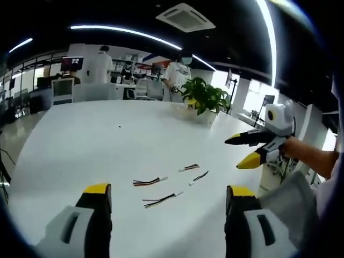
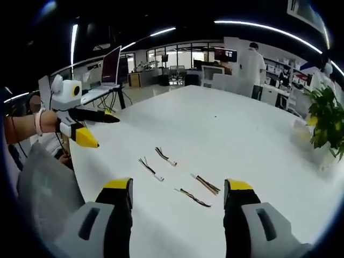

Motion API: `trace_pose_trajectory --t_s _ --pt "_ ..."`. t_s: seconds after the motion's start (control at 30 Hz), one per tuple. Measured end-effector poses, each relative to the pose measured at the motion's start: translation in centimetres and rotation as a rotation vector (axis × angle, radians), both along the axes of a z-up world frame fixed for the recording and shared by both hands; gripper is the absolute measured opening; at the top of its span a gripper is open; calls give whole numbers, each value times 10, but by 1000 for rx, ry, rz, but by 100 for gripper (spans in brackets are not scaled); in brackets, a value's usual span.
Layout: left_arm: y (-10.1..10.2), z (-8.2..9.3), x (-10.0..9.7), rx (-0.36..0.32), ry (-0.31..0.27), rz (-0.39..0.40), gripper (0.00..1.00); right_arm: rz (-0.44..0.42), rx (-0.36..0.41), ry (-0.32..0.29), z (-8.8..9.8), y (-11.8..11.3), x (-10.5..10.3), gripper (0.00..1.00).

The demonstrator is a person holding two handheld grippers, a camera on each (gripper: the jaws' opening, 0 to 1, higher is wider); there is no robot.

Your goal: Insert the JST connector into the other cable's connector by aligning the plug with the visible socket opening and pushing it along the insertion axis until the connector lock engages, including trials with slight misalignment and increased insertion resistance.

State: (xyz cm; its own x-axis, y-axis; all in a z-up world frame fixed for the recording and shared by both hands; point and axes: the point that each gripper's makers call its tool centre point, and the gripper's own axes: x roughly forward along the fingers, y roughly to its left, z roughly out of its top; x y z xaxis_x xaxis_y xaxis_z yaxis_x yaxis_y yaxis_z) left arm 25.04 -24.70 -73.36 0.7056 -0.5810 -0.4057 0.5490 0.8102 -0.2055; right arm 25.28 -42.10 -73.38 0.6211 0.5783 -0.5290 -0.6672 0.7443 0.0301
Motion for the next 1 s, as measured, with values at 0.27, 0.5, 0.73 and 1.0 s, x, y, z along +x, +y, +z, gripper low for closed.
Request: trace_pose_trajectory --t_s 0.27,0.5,0.73,1.0 --pt "-5 6 10 -14 -14 -16 86 9 72 9 8 4 4 65" --pt "-7 21 30 -15 -57 -37 86 12 61 -3 10 2 7 64" --pt "-9 19 37 29 -70 -82 86 27 37 1 5 0 9 63" --pt "-14 23 40 -62 -53 -87 85 34 16 1 0 1 14 63"
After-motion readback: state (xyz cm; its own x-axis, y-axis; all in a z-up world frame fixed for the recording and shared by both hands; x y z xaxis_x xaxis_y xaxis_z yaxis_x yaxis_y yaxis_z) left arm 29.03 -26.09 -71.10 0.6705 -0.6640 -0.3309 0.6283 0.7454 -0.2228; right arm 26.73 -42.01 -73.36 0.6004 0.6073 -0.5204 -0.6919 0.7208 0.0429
